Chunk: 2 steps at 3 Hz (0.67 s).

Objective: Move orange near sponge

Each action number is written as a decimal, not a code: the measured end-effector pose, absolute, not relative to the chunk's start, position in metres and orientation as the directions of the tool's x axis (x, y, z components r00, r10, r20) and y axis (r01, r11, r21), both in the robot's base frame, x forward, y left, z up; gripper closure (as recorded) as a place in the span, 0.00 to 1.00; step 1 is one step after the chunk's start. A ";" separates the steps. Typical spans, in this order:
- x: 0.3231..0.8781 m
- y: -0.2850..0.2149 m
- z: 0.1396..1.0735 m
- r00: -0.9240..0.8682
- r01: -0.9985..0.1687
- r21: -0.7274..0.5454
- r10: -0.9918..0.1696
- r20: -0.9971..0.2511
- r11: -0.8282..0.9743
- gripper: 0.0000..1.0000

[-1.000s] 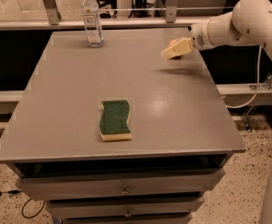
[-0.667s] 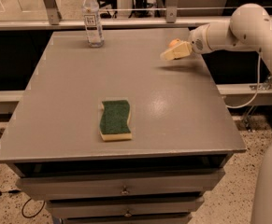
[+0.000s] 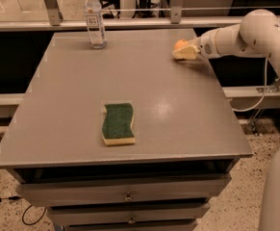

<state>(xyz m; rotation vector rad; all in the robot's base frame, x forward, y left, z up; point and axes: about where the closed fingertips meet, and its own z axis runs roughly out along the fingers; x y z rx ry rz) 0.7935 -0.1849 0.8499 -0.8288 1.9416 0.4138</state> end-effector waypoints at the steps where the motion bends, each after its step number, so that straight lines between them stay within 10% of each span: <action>1: 0.788 -0.187 0.859 -0.299 -0.707 -0.055 -0.369 -0.880 0.705 0.72; 2: 0.766 -0.175 0.883 -0.244 -0.758 -0.060 -0.368 -0.897 0.649 0.96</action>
Offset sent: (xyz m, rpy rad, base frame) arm -0.0645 0.0267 0.0688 0.0679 -0.0898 0.2210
